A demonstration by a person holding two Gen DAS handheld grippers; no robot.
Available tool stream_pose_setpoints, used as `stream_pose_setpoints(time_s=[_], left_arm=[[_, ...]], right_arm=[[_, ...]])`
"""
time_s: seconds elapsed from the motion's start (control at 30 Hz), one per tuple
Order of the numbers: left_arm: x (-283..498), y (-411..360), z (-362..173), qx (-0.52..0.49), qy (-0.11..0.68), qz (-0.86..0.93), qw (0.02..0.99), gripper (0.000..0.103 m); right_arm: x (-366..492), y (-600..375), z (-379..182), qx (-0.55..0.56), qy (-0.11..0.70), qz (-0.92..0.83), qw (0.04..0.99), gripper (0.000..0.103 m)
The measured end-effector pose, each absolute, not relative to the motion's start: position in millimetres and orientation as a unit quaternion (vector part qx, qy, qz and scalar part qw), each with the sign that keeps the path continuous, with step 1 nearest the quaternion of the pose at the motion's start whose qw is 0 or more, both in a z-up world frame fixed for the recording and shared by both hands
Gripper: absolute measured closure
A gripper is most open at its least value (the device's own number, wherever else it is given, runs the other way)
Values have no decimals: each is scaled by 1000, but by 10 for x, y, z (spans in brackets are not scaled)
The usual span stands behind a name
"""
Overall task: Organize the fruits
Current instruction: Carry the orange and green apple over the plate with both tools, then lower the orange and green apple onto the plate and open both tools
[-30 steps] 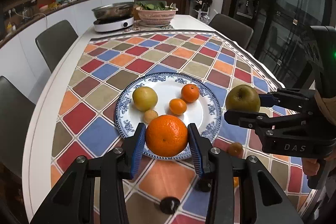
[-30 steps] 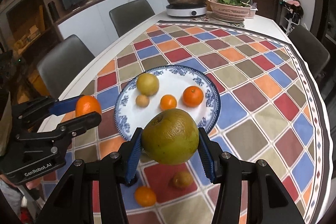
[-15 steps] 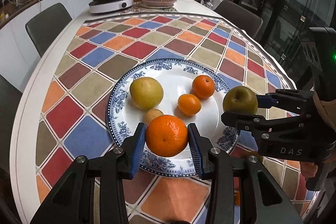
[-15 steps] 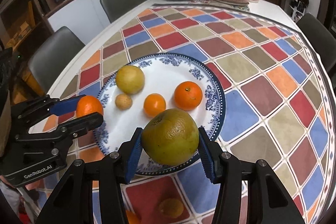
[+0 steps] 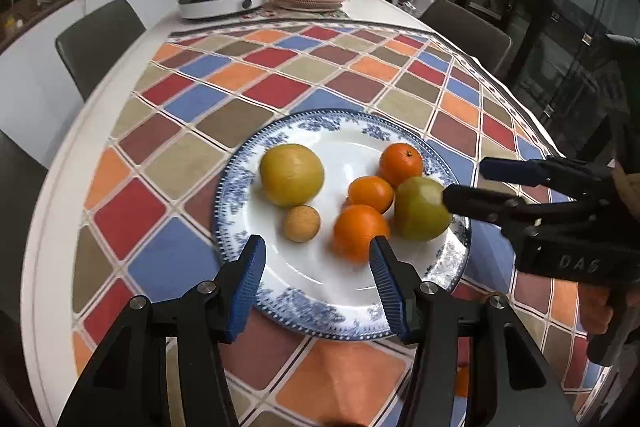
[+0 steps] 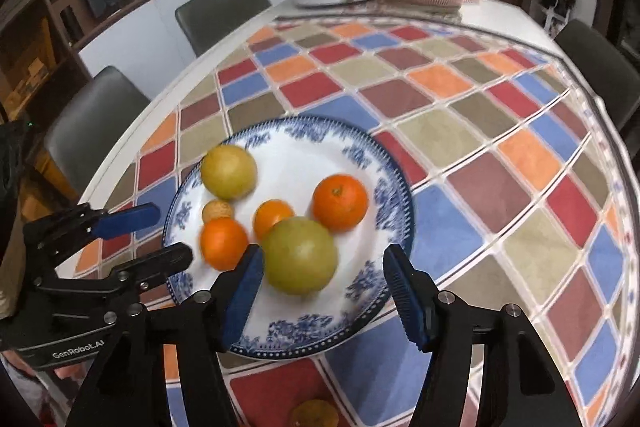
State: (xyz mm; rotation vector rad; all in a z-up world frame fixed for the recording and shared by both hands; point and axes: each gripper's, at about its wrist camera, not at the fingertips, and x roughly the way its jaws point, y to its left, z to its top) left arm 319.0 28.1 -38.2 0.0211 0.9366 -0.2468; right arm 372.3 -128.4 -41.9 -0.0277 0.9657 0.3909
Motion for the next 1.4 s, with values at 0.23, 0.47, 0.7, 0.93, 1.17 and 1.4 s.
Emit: stream_pose_setpoints(time_s=[0.23,0.47,0.7,0.93,1.17,1.4], left_arm=[[2923,305,-106,19,418,-103,902,50],[2604,314,196,30,381,-100,919,46],[2291,291,415,35,355,-103,928,42],[1998,318,471,37,344,-93,934,37],[1735,348,454,47,338,-90,936,32],[1534,397,322,43,349,-94,931,31]], right_arm=[[3506,-1294,-169,-28,433,184,882,40],[3154,-1326,93,-28,400,180,898,40],[2842,-1351,286,-26,378,185,907,40],[2524,-1332,387,-34,363,182,913,40],[2220,-1311,377,-45,355,172,918,40],[2034,-1247,255,-52,370,180,910,40]])
